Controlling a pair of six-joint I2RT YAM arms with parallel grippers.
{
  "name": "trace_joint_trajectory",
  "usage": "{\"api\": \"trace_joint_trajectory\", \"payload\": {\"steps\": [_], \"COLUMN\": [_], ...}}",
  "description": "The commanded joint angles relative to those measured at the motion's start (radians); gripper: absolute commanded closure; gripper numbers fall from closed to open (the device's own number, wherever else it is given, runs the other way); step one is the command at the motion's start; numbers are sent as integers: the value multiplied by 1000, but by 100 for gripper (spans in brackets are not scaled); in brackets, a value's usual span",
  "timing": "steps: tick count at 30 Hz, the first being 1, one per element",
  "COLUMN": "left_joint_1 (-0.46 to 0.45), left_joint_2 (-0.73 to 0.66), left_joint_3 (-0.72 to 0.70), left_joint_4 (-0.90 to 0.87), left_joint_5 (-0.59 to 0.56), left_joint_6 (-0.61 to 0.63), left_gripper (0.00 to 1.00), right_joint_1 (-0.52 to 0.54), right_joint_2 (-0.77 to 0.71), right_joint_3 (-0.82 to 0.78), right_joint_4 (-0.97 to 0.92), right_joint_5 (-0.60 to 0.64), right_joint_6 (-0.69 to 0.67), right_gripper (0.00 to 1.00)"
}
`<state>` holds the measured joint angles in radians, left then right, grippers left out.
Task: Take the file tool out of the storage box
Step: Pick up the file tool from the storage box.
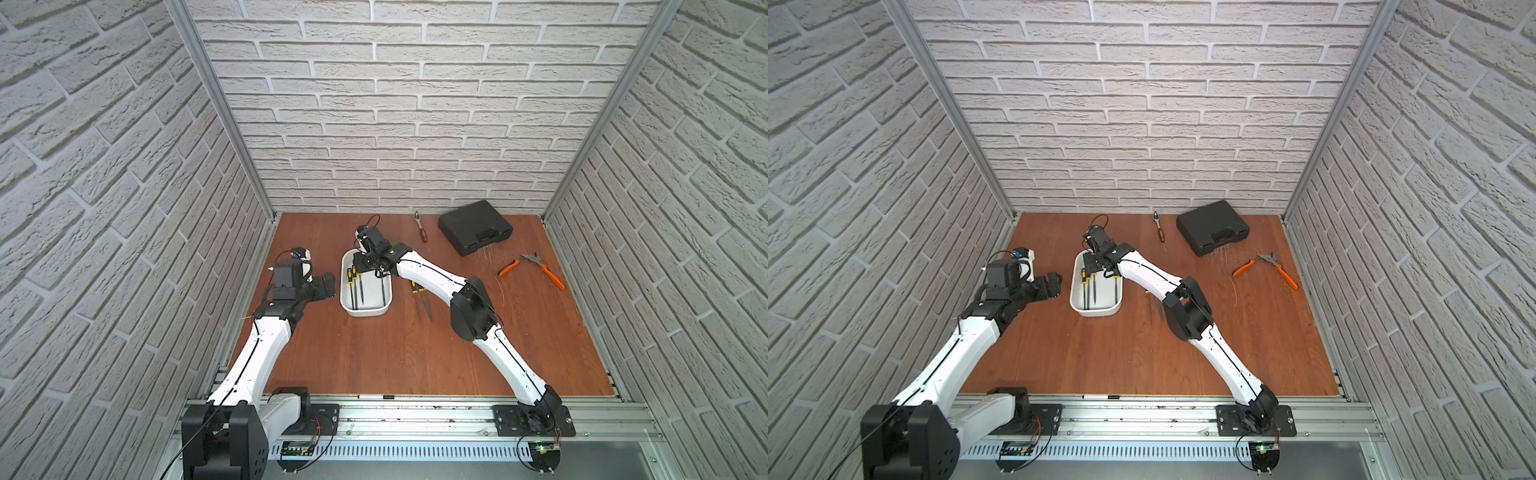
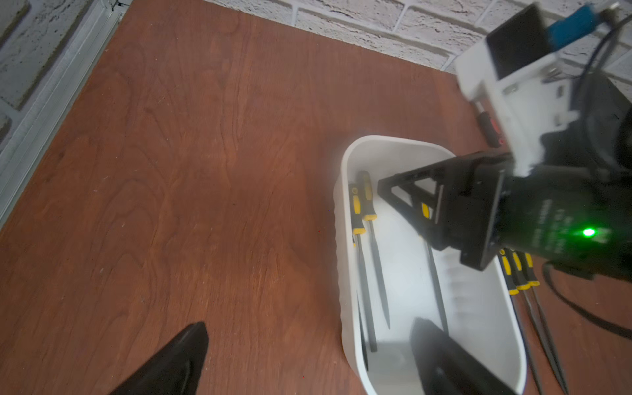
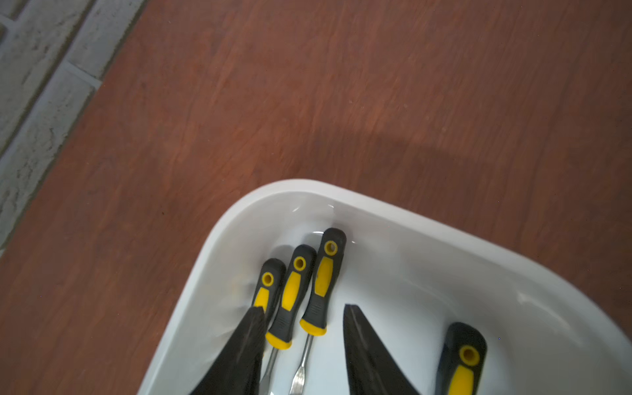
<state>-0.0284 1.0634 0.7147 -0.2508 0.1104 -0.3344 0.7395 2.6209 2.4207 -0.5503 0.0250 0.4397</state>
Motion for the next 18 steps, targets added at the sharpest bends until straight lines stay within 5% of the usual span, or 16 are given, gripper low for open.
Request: {"api": "trace_joint_trajectory", "payload": {"steps": [1,18], "left_joint_1": [5,5], "left_joint_2": [-26,-34], "left_joint_3": [-19,-25], "left_joint_4": [51,62], "left_joint_5": [14,32], "left_joint_6": [4,3], "left_gripper": [1,1], "right_joint_1": [20,34], "right_joint_2": [-4,75], "right_joint_3": [43,75], "right_joint_4": [13,-20], "right_joint_5": [34,90], "right_joint_6": [-6,-54], "right_gripper": [56,56]}}
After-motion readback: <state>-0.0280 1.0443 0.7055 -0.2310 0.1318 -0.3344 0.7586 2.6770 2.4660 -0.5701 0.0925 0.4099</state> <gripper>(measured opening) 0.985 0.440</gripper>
